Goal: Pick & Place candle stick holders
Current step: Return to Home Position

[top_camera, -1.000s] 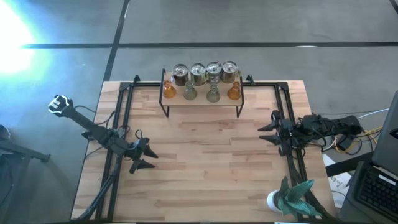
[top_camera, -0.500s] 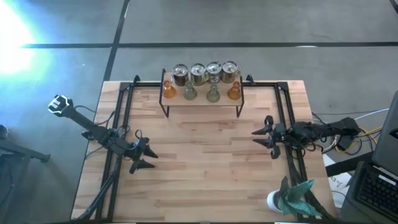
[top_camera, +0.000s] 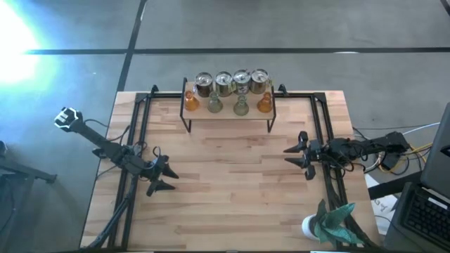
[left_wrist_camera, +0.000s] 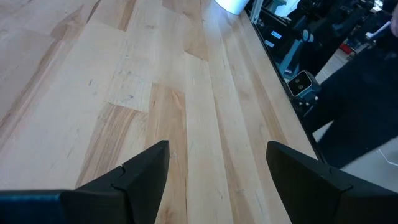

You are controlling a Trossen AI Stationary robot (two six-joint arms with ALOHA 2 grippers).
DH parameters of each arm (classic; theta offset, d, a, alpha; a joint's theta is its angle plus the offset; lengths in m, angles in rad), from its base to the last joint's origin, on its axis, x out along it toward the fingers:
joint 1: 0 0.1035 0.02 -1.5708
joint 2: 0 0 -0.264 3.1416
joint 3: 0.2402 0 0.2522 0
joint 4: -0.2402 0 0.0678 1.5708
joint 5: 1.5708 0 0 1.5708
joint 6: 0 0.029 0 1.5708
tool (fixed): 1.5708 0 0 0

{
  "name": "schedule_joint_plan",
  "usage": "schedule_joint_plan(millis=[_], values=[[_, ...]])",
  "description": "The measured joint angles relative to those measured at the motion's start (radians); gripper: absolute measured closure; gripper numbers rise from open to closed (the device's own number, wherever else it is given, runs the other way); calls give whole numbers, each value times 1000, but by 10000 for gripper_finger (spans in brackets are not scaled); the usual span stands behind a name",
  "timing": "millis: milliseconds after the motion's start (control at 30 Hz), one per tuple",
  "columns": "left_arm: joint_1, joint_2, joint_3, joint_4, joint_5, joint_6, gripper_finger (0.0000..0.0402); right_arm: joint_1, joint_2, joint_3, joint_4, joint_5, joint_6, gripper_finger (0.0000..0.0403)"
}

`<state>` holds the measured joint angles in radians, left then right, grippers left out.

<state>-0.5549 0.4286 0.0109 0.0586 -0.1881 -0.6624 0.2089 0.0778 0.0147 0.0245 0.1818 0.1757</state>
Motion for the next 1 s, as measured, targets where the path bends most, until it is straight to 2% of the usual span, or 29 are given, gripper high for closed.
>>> schedule_joint_plan(millis=[533, 1000], values=[[0, -13, 0, -2, 0, 0, 128, 0, 3, 0, 0, 0, 0, 274], [68, -257, -2, -17, 7, 20, 128, 0, 3, 0, -1, 0, 0, 257]])
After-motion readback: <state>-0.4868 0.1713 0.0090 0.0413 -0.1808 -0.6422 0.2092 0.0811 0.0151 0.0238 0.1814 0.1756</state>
